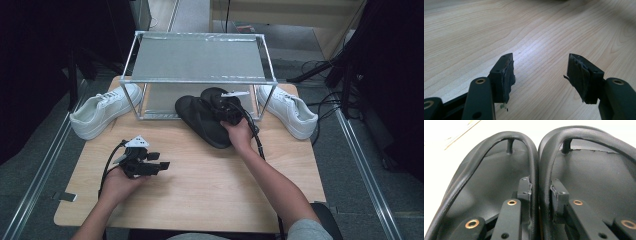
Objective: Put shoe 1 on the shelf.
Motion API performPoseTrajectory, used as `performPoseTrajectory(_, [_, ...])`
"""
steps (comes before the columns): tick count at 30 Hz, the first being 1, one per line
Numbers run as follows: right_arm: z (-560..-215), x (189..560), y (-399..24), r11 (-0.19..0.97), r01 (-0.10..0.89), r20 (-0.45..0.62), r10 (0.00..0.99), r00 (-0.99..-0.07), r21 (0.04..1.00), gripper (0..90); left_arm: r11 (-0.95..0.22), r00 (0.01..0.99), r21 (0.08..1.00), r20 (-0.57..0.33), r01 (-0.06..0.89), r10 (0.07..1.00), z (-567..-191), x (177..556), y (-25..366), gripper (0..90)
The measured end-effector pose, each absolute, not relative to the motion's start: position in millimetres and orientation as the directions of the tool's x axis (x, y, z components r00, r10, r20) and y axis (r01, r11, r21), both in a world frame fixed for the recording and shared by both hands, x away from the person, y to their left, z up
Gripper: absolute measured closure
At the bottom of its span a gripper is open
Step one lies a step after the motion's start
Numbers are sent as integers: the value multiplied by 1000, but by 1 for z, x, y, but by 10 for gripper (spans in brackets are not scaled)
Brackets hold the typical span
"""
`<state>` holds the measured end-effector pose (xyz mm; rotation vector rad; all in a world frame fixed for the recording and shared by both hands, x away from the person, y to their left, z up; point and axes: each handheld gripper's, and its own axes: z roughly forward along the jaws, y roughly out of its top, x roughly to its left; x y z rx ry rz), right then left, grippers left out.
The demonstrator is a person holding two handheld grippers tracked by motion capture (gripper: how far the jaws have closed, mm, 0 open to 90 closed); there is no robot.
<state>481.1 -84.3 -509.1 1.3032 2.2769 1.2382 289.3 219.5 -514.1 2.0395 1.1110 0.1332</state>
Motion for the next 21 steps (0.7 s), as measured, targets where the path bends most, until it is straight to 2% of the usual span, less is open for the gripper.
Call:
performPoseTrajectory(2, [-510,484,-87,234,596,207,790,-577,768,720,-301,610,685,-262,663,747,-514,289,220,387])
performPoseTrajectory(3, [-510,485,-88,223,596,219,787,-577,771,669,-302,611,684,-263,664,747,-514,289,220,387])
performPoseTrajectory(11, [-508,482,-87,238,596,210,784,-584,767,620,-300,611,685,-267,664,745,-514,289,219,387])
performPoseTrajectory(14, [-507,481,-87,244,594,209,780,-589,767,554,-298,611,685,-268,664,745,-514,289,219,387])
performPoseTrajectory(21, [-503,475,-89,253,579,182,788,-588,775,551,-299,616,690,-267,659,741,-514,289,218,387])
